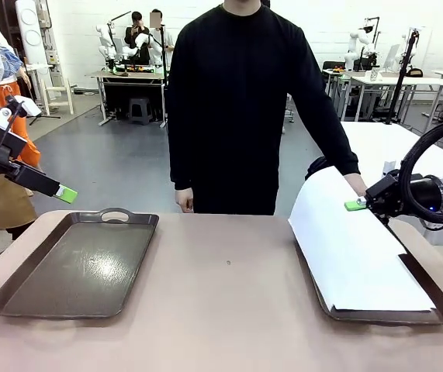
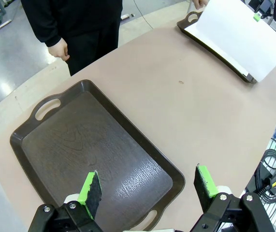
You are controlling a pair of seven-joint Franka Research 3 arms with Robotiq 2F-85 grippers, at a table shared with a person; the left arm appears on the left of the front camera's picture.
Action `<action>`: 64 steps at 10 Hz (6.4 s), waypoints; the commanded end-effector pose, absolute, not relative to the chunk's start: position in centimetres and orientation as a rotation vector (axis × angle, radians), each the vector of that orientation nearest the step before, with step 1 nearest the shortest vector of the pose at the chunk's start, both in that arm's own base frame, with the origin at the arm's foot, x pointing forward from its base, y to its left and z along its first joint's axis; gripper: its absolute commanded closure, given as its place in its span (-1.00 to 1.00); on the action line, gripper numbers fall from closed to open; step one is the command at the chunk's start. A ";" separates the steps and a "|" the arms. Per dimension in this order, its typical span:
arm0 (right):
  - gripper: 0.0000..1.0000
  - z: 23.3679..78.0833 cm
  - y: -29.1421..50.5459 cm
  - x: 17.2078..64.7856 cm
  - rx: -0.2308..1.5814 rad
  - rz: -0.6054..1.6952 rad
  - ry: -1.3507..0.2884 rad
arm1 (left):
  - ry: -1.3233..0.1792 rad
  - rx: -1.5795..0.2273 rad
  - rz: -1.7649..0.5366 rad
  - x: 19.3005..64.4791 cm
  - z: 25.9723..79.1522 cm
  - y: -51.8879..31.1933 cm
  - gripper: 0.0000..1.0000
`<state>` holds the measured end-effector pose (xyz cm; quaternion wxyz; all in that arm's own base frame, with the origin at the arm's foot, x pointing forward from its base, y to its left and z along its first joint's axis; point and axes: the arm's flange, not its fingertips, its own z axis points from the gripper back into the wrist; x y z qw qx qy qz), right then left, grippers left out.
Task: Sort the A4 documents.
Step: Place the A4 Paper in the designated Handle tray.
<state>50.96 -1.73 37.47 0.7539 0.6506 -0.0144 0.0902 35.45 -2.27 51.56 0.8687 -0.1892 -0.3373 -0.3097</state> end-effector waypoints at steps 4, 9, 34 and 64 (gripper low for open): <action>0.97 33.0 -3.5 51.9 1.284 0.215 -0.039 | -0.711 -0.410 -0.659 35.5 51.4 -2.0 -1.00; 0.97 34.4 -8.8 51.4 1.017 0.185 -0.113 | -0.711 -0.410 -0.659 35.5 51.4 -2.0 -1.00; 0.97 33.5 -8.9 51.8 0.650 0.026 -0.152 | -0.711 -0.410 -0.659 35.5 51.4 -2.0 -1.00; -1.00 36.2 -8.9 51.5 0.428 -0.048 -0.072 | -0.711 -0.410 -0.659 35.5 51.4 -2.0 -1.00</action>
